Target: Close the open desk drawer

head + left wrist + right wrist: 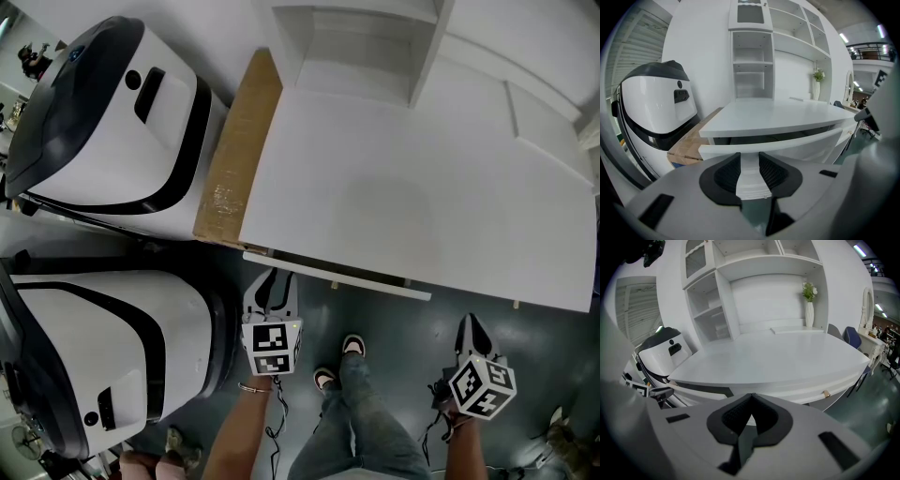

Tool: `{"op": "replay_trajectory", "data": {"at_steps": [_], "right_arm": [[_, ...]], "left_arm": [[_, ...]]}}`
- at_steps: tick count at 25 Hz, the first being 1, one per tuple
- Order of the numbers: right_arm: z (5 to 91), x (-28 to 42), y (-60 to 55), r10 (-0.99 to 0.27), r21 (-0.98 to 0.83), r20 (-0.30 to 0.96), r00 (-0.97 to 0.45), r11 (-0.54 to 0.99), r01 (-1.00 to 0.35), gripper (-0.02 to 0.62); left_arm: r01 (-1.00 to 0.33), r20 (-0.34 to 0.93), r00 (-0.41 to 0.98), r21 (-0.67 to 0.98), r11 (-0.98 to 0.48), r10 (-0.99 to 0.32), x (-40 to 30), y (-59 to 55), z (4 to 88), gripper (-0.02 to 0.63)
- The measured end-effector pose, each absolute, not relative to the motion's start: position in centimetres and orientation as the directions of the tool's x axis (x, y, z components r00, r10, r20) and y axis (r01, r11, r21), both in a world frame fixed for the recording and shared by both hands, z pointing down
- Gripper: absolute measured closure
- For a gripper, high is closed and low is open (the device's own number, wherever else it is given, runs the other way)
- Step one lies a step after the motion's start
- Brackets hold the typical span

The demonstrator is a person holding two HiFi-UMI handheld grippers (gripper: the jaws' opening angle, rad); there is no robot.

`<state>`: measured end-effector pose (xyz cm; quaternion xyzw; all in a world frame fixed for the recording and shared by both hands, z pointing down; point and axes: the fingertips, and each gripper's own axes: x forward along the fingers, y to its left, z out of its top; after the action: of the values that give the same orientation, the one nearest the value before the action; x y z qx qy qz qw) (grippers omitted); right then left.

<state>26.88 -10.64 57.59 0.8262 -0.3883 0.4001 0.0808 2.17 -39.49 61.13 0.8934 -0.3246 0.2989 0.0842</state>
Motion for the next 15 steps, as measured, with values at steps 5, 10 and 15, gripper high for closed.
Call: {"op": "replay_trajectory", "data": {"at_steps": [5,10,15], "right_arm": [[57.5,27.2,-10.6,-0.581,-0.181,0.723,0.374,-0.682,-0.709,0.589],[57.7,27.6,-10.3,-0.579,-0.183,0.726,0.371,-0.682,-0.708,0.589],[57.6,27.6,-10.1,-0.584,-0.189,0.723,0.368,-0.68,-0.709,0.589]], "left_arm": [[-0.631,0.588,0.608,-0.049,-0.774,-0.533,2.9,-40.1,61.1,0.472],[-0.638,0.584,0.604,-0.054,-0.768,-0.542,3.8,-41.0,61.1,0.474],[-0.649,0.582,0.597,-0.052,-0.759,-0.551,4.0,-41.1,61.1,0.485]]}}
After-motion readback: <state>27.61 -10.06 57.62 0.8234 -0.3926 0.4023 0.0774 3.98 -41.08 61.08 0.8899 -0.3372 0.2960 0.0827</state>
